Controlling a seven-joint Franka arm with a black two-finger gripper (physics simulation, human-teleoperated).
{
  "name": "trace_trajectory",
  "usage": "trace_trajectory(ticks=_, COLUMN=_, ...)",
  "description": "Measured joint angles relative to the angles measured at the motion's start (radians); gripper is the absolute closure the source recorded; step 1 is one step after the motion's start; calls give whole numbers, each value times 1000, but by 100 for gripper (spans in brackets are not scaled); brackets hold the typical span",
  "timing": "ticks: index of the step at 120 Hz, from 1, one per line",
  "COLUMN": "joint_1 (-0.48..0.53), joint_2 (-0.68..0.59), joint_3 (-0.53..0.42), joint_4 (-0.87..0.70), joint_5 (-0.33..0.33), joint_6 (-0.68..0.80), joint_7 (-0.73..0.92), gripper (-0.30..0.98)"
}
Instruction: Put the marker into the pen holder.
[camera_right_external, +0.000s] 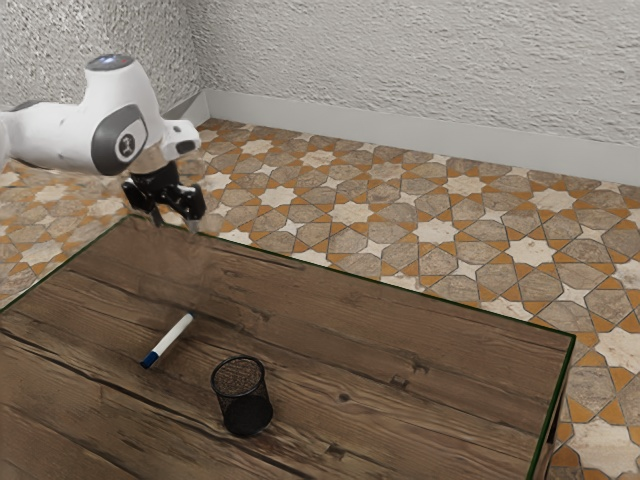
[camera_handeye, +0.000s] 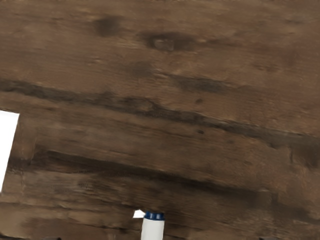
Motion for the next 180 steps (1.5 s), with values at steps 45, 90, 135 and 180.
trace_trajectory(ticks=45, joint_1=-46, joint_2=99, joint_3=46, joint_4=-295, joint_5=70, joint_6=-2, joint_7=1, gripper=3)
trace_trajectory(ticks=90, joint_1=-14, joint_2=291, joint_3=35, joint_4=-160, joint_5=7, joint_6=155, joint_7=23, gripper=17)
trace_trajectory(ticks=135, joint_1=-16, joint_2=307, joint_3=34, joint_4=-160, joint_5=-26, joint_6=180, joint_7=52, gripper=55)
trace_trajectory(ticks=180, joint_1=-17, joint_2=276, joint_3=35, joint_4=-159, joint_5=-14, joint_6=183, joint_7=47, gripper=75)
